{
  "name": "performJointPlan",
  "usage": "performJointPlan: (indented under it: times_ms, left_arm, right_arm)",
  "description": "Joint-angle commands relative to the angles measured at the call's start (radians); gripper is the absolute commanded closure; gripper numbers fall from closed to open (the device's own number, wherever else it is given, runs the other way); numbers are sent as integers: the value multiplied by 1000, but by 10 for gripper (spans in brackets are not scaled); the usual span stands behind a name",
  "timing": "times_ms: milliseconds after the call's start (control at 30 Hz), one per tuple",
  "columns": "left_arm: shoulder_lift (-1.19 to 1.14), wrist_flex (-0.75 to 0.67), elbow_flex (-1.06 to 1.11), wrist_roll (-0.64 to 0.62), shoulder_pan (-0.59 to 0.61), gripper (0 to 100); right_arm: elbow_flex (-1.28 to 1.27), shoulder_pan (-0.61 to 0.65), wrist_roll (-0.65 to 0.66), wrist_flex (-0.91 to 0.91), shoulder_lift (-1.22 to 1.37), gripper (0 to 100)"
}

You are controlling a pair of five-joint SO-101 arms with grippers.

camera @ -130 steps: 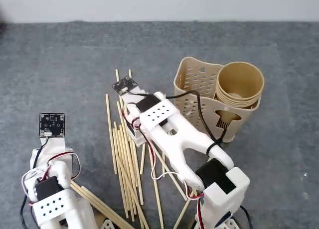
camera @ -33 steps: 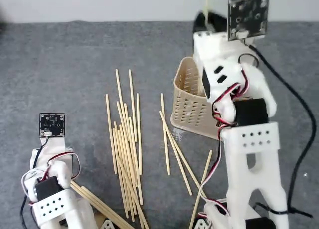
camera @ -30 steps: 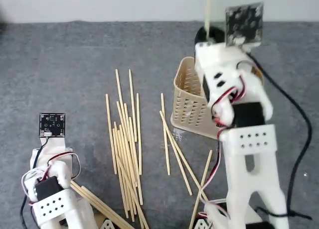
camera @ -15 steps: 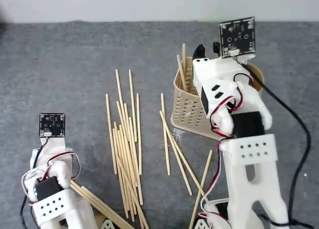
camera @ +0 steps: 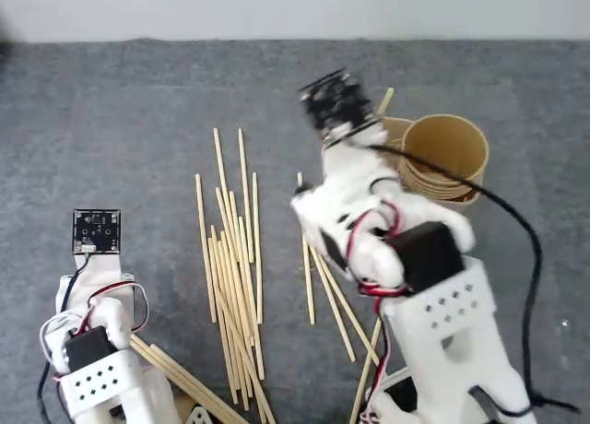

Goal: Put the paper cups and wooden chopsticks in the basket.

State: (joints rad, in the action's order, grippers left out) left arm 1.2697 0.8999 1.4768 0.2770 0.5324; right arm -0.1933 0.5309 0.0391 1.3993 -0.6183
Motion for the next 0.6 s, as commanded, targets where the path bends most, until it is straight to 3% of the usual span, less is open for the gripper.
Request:
performJointPlan:
  times_ms: [0, 233, 567]
  left_arm:
    - [9, -21, -4, 12, 2, 974]
    - [9, -21, -4, 12, 2, 974]
    - [9, -21, -4, 12, 2, 974]
  right_arm:
    - [-100, 48, 8, 5, -25, 876]
    - [-310, 51, 6, -116, 107, 872]
    - [-308, 51, 6, -229, 449, 872]
